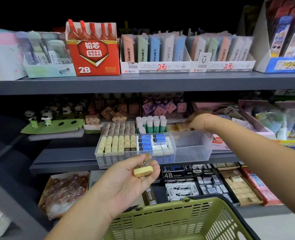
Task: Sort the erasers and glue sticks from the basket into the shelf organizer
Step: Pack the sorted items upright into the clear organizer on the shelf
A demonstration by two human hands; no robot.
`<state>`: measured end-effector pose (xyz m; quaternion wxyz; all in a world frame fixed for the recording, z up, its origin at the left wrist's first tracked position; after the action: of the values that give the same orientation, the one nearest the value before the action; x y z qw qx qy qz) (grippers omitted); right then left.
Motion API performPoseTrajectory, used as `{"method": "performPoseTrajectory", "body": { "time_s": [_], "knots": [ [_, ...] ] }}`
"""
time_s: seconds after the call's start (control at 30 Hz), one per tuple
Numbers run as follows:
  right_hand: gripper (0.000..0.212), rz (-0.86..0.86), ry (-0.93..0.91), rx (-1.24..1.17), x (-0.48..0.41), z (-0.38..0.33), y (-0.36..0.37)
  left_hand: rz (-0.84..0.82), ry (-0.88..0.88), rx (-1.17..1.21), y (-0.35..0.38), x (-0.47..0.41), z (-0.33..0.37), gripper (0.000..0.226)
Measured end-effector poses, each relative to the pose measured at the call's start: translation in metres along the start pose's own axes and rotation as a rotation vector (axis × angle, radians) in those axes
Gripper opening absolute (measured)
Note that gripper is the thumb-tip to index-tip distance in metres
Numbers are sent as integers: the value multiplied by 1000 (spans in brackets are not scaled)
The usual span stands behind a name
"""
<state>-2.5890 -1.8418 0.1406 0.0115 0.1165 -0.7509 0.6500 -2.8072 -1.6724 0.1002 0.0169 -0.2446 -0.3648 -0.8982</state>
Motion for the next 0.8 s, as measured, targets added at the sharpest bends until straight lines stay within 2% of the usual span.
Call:
{"method": "performPoseTrajectory", "body": {
  "time_s": [0.1,0.2,0.3,0.43,0.6,0.7,0.73,0.8],
  "knots": [
    [33,-26,56,-2,-1,3,2,-2,12,-8,-1,0,0,47],
    [31,-34,20,105,-9,2,9,-3,21,-29,-2,-1,1,41],
    [26,14,17,127,-18,2,12,-19,12,-91,-2,-1,0,31],
    [24,76,27,105,-18,5,11,12,45,-237,-4,-2,1,34],
    [28,90,7,64,-7,6,15,47,56,-108,-5,-3,2,39],
    [22,262,-186,-21,23,-19,-8,76,62,-104,-6,-4,0,28],
    [19,281,-303,-162,41,-32,-15,88,59,-104,-6,-4,0,25],
    [20,160,-599,-524,90,-66,-22,106,61,-136,-8,-3,1,20]
  ]
}}
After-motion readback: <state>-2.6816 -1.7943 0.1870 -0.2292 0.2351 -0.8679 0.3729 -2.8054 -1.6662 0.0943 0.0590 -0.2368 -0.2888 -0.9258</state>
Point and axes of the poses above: each hand's wrist, its own x-axis away from the middle knuckle, its own y-axis out of the palm, z = x × y, the point moved 8 cm from there along -x, towards the middle knuckle, and after that the axes turned 7 degrees about -x, right-handed, at the moved point
